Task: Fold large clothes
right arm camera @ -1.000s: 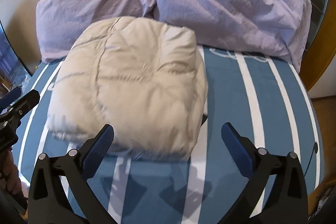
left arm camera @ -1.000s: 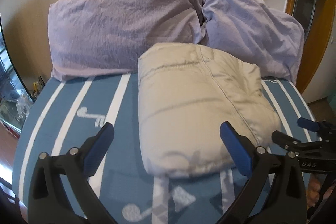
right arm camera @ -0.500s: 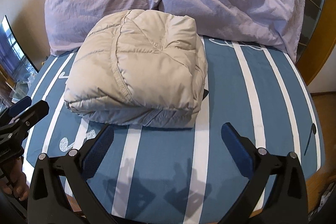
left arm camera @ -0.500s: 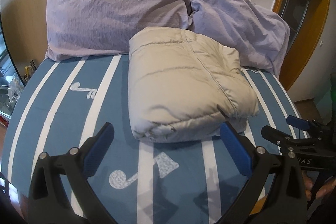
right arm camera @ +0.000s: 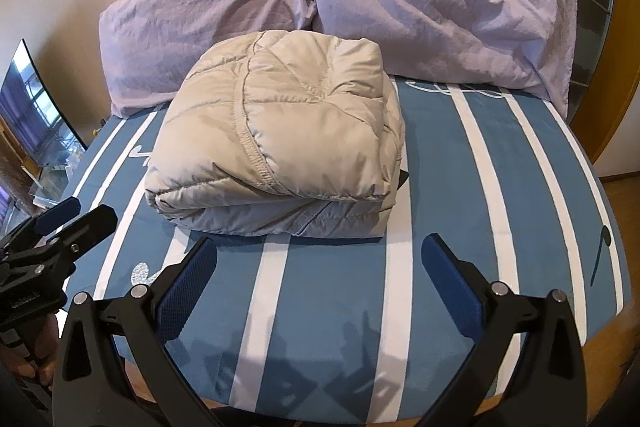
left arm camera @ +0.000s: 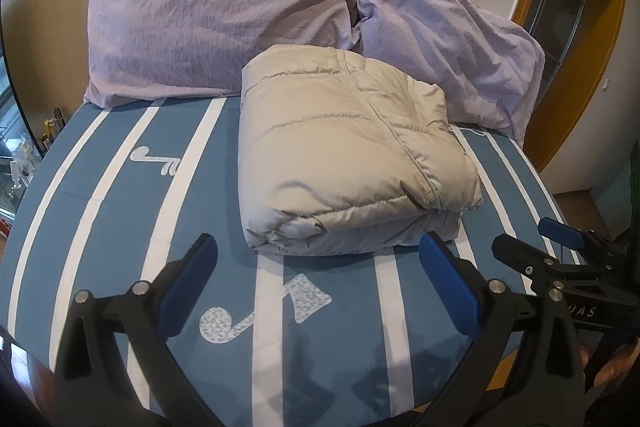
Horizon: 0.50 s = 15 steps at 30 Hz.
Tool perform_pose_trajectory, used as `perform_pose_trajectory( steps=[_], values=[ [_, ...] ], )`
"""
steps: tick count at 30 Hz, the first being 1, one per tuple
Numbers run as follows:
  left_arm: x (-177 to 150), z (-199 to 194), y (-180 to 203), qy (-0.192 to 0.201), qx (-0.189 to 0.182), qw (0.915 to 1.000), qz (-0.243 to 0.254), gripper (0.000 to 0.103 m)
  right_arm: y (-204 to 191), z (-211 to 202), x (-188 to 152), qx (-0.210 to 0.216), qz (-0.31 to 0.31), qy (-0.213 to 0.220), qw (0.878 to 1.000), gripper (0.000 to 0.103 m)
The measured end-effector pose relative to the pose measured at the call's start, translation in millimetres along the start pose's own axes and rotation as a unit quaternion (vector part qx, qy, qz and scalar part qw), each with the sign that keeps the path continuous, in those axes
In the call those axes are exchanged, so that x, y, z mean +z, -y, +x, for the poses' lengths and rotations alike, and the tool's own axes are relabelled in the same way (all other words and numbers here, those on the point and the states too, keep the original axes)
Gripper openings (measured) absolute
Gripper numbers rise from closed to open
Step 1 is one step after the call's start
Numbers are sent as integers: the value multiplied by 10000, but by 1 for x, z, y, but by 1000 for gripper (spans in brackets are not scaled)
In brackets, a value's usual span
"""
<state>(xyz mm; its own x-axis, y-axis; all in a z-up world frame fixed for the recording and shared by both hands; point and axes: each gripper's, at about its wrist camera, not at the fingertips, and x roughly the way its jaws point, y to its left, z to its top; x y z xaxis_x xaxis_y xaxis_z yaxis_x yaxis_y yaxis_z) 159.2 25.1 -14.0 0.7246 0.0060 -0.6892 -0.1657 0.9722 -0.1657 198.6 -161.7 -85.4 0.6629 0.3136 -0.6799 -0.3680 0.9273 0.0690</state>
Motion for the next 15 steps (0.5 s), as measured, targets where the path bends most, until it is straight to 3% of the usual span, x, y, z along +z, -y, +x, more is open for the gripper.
perform_pose_trajectory(
  steps=[15],
  values=[
    [-4,1,4,-83,-65,9999,4,101,3,0,-7,69,115,-152,9998,102]
  ],
)
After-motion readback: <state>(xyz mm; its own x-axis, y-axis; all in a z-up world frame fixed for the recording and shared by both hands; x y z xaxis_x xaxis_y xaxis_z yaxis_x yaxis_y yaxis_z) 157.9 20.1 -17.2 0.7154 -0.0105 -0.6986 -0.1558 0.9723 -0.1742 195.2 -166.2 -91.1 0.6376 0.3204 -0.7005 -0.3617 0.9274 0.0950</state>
